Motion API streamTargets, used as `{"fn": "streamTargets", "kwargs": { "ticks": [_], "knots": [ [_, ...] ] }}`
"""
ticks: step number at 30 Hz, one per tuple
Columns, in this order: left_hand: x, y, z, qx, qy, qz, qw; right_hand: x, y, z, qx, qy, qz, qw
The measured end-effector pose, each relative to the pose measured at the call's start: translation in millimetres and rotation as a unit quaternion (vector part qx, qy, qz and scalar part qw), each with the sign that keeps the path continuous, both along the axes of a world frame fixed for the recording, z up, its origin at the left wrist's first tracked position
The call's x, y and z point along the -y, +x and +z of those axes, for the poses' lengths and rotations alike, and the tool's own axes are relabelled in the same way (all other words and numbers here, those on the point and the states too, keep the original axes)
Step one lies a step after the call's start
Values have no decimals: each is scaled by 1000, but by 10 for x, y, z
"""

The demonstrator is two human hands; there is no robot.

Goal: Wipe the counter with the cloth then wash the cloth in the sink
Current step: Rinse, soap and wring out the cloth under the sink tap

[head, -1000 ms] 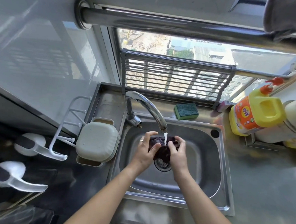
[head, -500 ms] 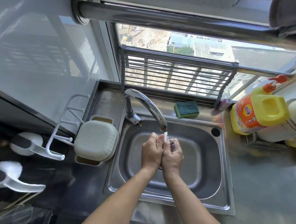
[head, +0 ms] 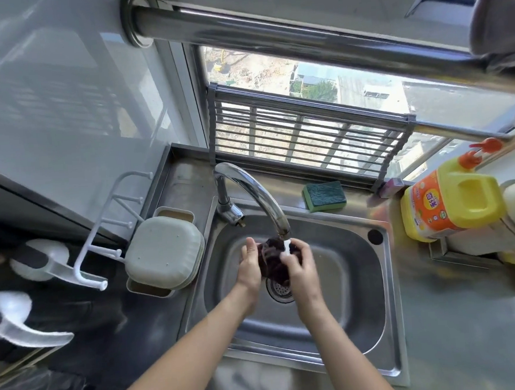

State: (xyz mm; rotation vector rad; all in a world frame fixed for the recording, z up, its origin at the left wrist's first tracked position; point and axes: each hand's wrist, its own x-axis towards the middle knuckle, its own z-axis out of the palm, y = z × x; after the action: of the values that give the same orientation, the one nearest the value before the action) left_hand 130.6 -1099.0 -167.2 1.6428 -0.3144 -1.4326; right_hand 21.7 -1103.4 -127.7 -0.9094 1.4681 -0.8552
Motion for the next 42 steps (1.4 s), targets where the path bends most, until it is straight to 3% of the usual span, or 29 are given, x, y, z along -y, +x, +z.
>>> {"fn": "streamTargets", "kwargs": {
  "ticks": [3,5,11,17,20,22,24,26,29,33,36,40,42],
  "knots": [
    [11,-124,97,13,7,-26,1000,-66,164,-121,-69,-40,31,996],
    [-5,-239,239,5,-10,-32,999,-51,216,-174,-100,-30,-12,994],
    [32,-276,365,122,3,-24,992,16,292,-143,-190,-19,-131,973],
    [51,-236,223,72,-33,-24,997,18,259,-165,-195,-23,-106,975],
    [28,-206,202,146,-62,-84,984,45,261,-219,-115,69,-115,984],
    [-1,-182,202,180,-84,-120,973,83,220,-180,4,149,-156,976],
    [-23,-111,187,178,-109,-122,970,106,153,-81,150,219,-189,945],
    [-17,-1,134,171,-133,-129,968,76,64,-26,194,185,-193,944],
    [-30,162,109,143,-148,-182,961,-7,-65,-71,25,28,-87,995],
    [-82,56,252,-3,-104,-96,990,-105,-39,-203,-153,-78,71,983],
    [-79,-174,293,-33,-100,-26,994,-168,97,-216,-173,-70,21,982],
    [-60,-244,246,52,-73,-45,995,-187,189,-183,-180,-70,-62,979],
    [-37,-217,219,50,-68,-60,995,-171,200,-173,-180,-80,-78,977]
  ]
}}
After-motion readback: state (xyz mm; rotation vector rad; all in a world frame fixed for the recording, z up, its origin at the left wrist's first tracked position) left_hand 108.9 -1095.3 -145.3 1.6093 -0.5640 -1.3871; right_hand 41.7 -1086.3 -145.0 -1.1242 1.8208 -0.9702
